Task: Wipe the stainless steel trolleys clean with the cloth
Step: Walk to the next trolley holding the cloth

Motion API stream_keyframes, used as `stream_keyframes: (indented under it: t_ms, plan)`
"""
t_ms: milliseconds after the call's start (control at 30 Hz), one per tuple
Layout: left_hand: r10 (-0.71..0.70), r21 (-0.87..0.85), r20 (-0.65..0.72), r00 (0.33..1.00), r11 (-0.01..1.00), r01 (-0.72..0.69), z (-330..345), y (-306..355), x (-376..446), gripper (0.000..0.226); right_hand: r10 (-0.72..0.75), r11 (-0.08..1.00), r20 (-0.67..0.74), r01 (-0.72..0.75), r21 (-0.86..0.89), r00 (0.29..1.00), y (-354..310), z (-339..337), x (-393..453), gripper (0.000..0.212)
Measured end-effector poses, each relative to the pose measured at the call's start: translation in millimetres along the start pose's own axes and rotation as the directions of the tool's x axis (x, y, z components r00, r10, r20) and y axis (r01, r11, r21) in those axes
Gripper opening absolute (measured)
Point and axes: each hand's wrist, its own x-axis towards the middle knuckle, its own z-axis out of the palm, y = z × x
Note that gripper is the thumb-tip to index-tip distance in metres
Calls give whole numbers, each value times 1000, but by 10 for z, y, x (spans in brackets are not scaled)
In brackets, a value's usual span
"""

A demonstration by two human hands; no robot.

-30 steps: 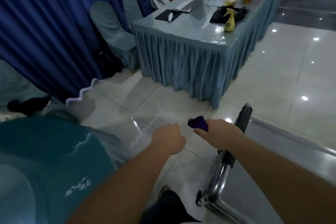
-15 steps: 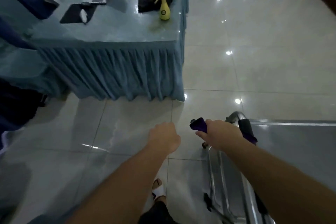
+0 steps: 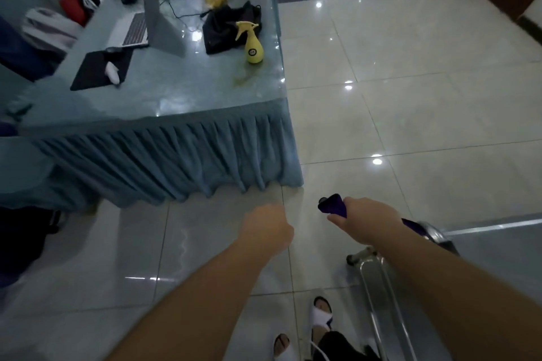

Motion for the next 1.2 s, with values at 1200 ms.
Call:
stream_keyframes:
  t_ms: [1200]
  plan:
    - [659, 426, 340, 671, 528, -734, -2777, 4303, 5558, 50, 732, 438, 211, -685, 582, 648, 3359, -2094, 3372, 43]
